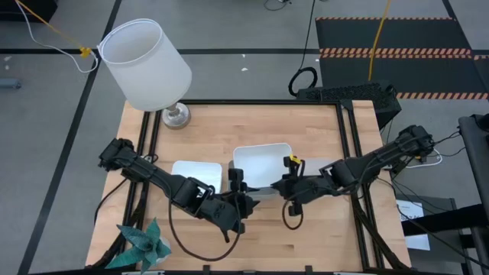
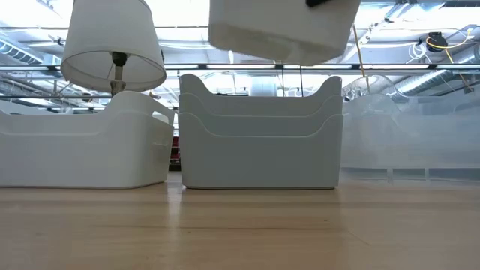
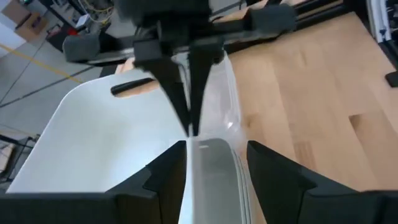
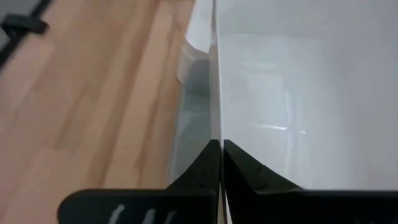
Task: Stack baskets by color
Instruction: Stack the white bin on the bottom stacked white bins
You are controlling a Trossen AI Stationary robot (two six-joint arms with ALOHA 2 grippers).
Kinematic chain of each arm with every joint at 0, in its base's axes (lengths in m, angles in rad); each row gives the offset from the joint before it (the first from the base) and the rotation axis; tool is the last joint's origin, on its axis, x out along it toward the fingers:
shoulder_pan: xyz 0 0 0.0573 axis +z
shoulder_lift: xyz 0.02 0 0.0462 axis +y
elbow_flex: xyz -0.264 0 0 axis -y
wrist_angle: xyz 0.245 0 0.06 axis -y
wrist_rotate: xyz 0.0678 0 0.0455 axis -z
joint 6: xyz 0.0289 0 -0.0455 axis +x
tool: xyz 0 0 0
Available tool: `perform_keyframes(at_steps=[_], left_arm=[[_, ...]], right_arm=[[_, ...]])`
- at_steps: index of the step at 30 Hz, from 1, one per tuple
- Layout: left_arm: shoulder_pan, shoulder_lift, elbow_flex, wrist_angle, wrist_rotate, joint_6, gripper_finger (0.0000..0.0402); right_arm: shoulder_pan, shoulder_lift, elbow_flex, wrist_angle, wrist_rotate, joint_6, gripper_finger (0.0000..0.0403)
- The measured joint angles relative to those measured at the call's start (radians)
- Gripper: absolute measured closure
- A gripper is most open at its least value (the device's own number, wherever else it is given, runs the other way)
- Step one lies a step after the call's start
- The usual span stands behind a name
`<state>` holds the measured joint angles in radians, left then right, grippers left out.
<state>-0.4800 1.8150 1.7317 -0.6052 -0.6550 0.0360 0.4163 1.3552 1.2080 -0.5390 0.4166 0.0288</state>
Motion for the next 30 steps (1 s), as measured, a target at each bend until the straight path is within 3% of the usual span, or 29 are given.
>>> perform_keyframes(at_steps=[7,19,25,30], left_arm=[[0.003,0.005,-0.001,-0.006,-0.003,-0.012,0.0223],[0.044,0.005,-0.007,-0.074,0.001,-0.064,0.0248],[0.078,0.008,-0.059,-0.082,0.097,-0.085,0.0238],[0.105,0.025,-0.064,-0.087,0.106,-0.074,0.0240]], right_arm=[[0.027,0.002,0.021,0.008,0.001,0.054,0.0400],[0.030,0.019,0.022,0.012,0.013,0.061,0.0400],[0.028,0.031,0.022,0.012,0.028,0.046,0.0400],[0.028,0.031,0.022,0.009,0.028,0.038,0.0400]])
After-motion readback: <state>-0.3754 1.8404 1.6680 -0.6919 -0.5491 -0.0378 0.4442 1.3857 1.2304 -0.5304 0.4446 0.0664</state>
